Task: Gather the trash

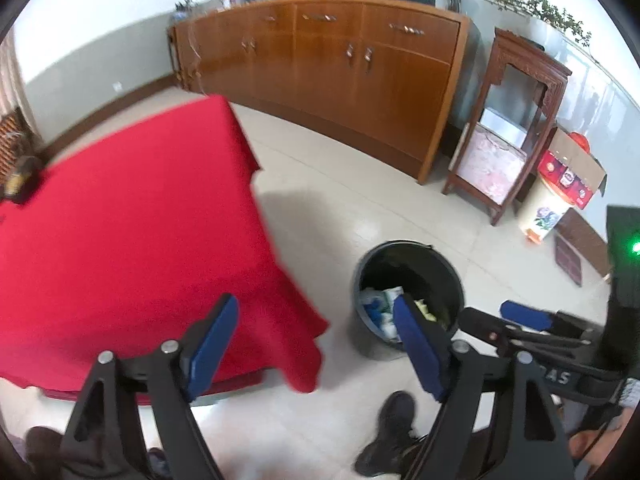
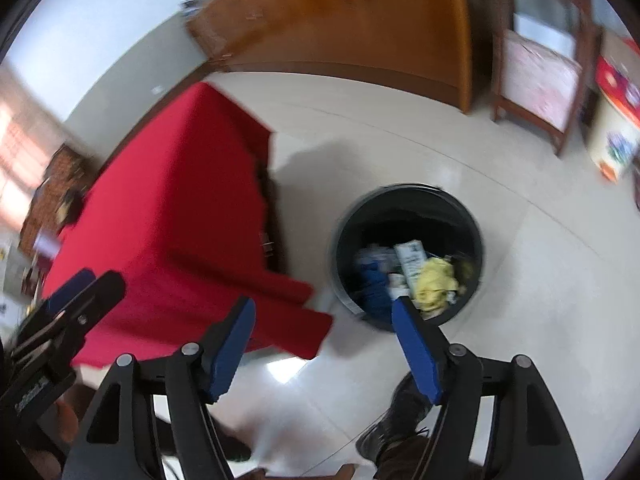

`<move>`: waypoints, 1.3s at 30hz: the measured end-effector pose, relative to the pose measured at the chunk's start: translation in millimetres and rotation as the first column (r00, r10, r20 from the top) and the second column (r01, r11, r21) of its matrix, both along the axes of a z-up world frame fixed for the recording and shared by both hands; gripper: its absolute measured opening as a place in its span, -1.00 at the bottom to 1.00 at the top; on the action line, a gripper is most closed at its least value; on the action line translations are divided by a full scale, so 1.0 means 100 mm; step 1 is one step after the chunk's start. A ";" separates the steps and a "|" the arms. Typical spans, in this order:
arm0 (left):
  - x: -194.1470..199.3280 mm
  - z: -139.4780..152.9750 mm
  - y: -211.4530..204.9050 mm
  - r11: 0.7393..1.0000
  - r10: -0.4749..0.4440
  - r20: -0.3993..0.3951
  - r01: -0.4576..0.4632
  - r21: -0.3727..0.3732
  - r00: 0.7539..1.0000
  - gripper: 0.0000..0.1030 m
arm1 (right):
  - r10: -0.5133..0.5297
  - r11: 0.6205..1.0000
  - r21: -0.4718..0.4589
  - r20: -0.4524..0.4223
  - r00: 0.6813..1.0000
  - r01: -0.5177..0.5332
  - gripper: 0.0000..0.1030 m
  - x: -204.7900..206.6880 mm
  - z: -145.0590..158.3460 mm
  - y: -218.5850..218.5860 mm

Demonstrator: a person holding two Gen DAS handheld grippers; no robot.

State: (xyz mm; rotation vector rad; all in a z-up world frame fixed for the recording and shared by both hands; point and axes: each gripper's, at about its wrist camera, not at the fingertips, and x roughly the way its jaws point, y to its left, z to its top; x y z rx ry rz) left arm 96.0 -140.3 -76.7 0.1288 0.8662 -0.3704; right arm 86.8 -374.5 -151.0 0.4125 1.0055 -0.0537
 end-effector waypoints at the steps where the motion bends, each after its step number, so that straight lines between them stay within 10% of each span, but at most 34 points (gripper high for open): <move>1: -0.08 0.06 0.14 1.000 0.013 0.012 -0.013 0.009 1.000 0.58 | 0.029 1.000 -0.005 0.012 1.000 -0.029 0.48 -0.05 0.08 0.12; 9: -0.61 0.48 0.83 0.991 0.135 0.088 -0.136 0.003 0.987 0.89 | 0.174 0.982 -0.093 0.105 0.979 -0.165 0.64 -0.66 0.73 0.98; 19: -1.02 0.72 1.22 0.964 0.265 0.155 -0.262 -0.043 0.952 0.98 | 0.165 0.952 -0.293 0.254 0.953 -0.086 0.87 -1.23 1.45 1.59; 39: -1.27 0.76 1.28 0.955 0.289 0.189 -0.270 -0.124 0.938 0.99 | 0.030 0.942 -0.327 0.302 0.953 0.074 0.87 -1.48 1.54 1.60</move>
